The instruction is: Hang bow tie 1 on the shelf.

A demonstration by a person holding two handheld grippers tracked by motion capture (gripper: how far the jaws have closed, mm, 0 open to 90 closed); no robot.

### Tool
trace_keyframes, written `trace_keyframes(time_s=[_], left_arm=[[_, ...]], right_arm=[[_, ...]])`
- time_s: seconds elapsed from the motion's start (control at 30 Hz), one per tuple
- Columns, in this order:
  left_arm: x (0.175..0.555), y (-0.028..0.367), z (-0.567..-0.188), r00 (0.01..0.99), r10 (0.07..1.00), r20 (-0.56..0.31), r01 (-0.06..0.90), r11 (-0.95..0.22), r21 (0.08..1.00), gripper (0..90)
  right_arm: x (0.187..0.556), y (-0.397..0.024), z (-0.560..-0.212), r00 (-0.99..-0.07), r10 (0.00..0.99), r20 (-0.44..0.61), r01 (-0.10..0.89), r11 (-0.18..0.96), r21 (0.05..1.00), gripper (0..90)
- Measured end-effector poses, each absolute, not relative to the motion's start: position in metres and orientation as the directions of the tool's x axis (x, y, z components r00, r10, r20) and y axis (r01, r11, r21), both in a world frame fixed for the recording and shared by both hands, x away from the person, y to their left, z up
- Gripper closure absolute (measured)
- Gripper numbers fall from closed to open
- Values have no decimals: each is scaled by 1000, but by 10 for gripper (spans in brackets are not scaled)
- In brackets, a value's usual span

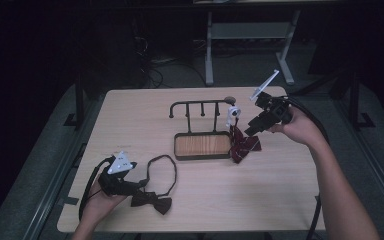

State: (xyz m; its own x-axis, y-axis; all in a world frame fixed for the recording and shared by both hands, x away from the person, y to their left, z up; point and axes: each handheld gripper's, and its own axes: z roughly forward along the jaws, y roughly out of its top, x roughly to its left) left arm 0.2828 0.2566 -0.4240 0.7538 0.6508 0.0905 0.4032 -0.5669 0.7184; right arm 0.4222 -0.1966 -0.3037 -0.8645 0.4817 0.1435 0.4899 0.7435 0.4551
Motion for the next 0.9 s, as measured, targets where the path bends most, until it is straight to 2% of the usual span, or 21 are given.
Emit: trace_keyframes(time_s=[0.23, 0.9], left_arm=[[283, 256, -424, 755, 650, 92, 403, -569, 716, 273], [284, 254, -426, 756, 648, 87, 412, -575, 707, 273]], right_arm=[[413, -200, -312, -865, 478, 149, 488, 740, 463, 506], [393, -217, -345, -852, 493, 177, 513, 715, 476, 448]])
